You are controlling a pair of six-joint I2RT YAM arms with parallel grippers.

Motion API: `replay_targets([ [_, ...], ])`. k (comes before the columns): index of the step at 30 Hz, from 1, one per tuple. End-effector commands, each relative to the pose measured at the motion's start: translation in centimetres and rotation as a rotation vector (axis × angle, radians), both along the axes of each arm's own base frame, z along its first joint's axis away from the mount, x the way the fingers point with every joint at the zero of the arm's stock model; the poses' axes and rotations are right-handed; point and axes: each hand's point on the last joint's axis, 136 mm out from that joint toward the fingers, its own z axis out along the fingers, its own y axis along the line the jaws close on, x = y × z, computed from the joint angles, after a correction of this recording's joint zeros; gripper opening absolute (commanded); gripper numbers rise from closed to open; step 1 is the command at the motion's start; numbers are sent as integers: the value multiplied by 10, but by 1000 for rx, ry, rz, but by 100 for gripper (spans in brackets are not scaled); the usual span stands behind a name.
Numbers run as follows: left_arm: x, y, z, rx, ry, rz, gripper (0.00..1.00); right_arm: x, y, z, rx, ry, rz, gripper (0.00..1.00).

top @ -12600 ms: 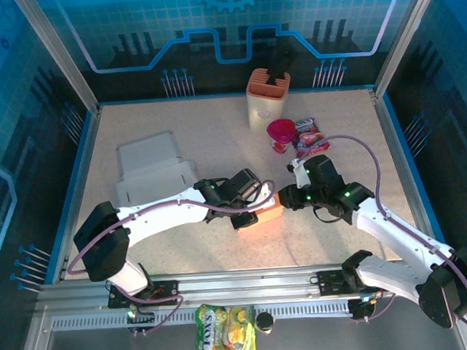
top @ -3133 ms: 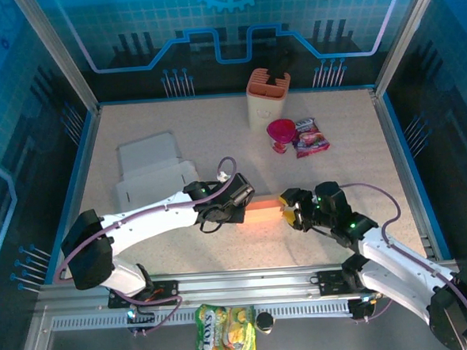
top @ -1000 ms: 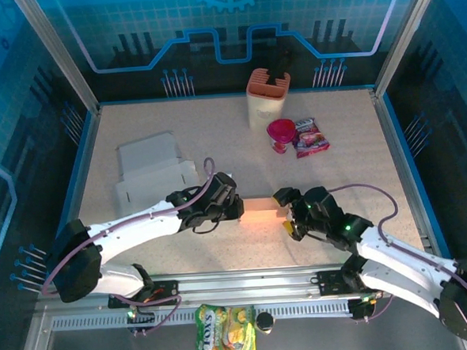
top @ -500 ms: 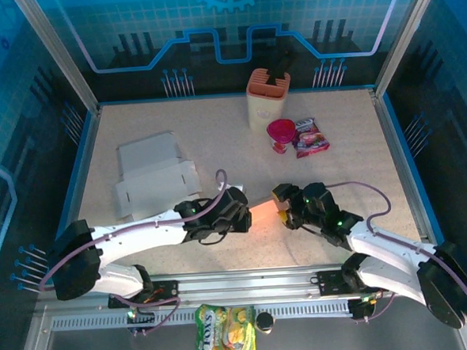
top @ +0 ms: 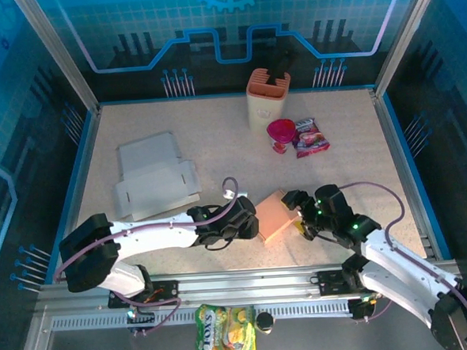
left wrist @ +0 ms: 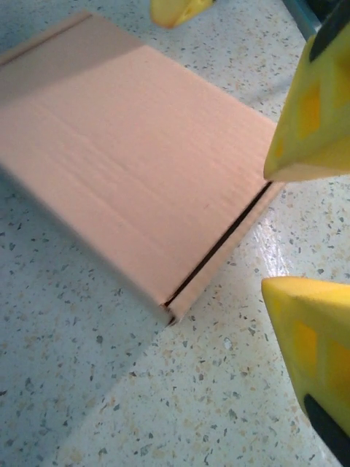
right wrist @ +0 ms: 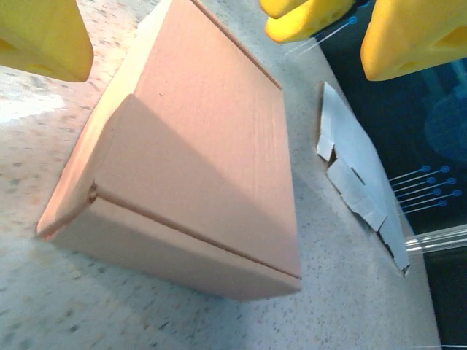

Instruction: Fold the paper box

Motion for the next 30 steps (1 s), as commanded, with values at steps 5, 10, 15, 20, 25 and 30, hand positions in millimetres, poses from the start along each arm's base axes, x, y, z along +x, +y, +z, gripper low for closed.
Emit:
replay_targets([
  [5,-7,-7,0,-144,65,129,47,-17,-25,-4,-166,13,84,87],
  [10,-11,-13,-13,-228,129,212,48,-13,-32,24,-320,-87,214,77],
  [15,-6,-33,-18,-312,151,231,47,-19,-33,40,-404,-117,336,75],
  [20,1,-47,-29,-332,155,242,42,-27,-27,53,-404,-162,392,73],
  [25,14,-70,-30,-340,130,230,30,-33,-26,63,-434,-199,422,71],
  [30,35,-108,-31,-320,103,204,26,-37,-42,72,-507,-223,392,70],
])
